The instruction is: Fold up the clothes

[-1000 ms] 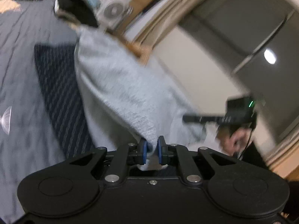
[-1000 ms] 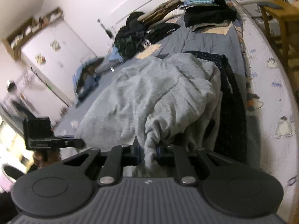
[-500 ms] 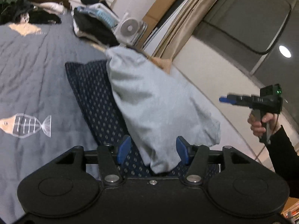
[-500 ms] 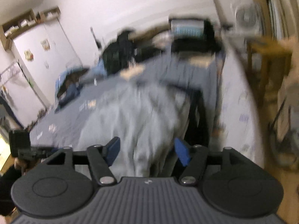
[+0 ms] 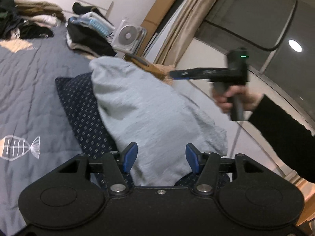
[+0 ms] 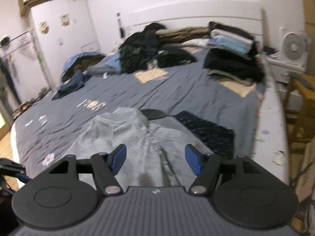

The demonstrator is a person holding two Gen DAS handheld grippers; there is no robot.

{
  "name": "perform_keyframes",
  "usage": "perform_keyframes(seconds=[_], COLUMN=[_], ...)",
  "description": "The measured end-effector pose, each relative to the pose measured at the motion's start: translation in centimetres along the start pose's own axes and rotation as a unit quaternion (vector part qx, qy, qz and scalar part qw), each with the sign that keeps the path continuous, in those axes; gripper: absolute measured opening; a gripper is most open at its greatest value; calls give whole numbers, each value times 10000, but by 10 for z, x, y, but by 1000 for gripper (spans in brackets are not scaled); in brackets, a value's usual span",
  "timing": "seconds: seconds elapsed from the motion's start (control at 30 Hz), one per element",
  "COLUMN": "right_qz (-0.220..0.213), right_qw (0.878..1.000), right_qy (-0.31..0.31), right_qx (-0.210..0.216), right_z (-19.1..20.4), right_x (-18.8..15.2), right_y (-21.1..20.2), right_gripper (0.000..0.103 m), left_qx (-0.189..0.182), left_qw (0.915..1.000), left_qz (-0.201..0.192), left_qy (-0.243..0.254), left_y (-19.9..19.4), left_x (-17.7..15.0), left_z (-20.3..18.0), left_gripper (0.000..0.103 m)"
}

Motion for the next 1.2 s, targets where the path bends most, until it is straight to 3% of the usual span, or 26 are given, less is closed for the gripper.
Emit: perform_keyframes(seconds=[0.1, 0.17, 0.2, 0.27, 0.33, 0.47, 0.6, 0.67, 0.8, 0.87, 0.93, 1.03, 1.2], right_qz=[254, 407, 483, 493, 164, -568, -137, 340, 32, -218, -412, -338, 46], right_qw=[9997, 9991, 9986, 9986, 9998, 9984, 9973, 9977, 9997, 9994, 9985, 9980, 9990], right_qy=[17, 84, 117, 13, -23, -1, -502, -324, 165, 231, 242, 409, 444], right_qx=[16, 126, 181, 179, 109, 4, -514, -494, -160, -148, -277, -332, -74], right_z=[-4, -5, -5, 0, 2, 0, -5, -13, -16, -17, -24, -38, -45], right_x=[-4, -9, -11, -15, -9, 9, 0, -12, -13, -8, 0, 7, 1], right_y=[19, 27, 31, 32, 21, -9, 8, 26, 8, -9, -21, -23, 2], right_gripper=[57, 19, 12, 5, 3, 3, 6, 10, 21, 37, 43, 43, 44], left_qx=[-22, 3, 24, 43, 98, 90, 35, 38, 158, 288, 478, 593, 916], left_qw=[10000, 10000, 10000, 9999, 9998, 9997, 9998, 9998, 9996, 9990, 9980, 9974, 9956], left_qz=[-34, -20, -2, 21, 17, -74, -121, -120, -240, -340, -403, -360, -184], left_qy=[20, 6, -18, -88, -142, -201, -134, -132, -23, 86, 136, 172, 106], left_y=[0, 1, 1, 2, 3, -2, -3, -2, -4, -3, 5, 28, 78], left_x=[1, 0, -1, -3, -3, 2, 4, 6, 12, 22, 39, 69, 104], left_z=[-4, -3, -2, 2, 6, 8, 2, 1, 5, 11, 22, 41, 63], left_gripper=[54, 55, 55, 55, 55, 55, 55, 58, 60, 60, 60, 60, 60])
Point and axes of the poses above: each gripper's, at about its wrist camera, not at the fingertips, and y roughly the way its jaws point, z to its left, x to its top, the point moved 3 cm from there along y, roughly the way its jaws point, and after that the axes turned 15 degrees about x, right-handed, at the moved point
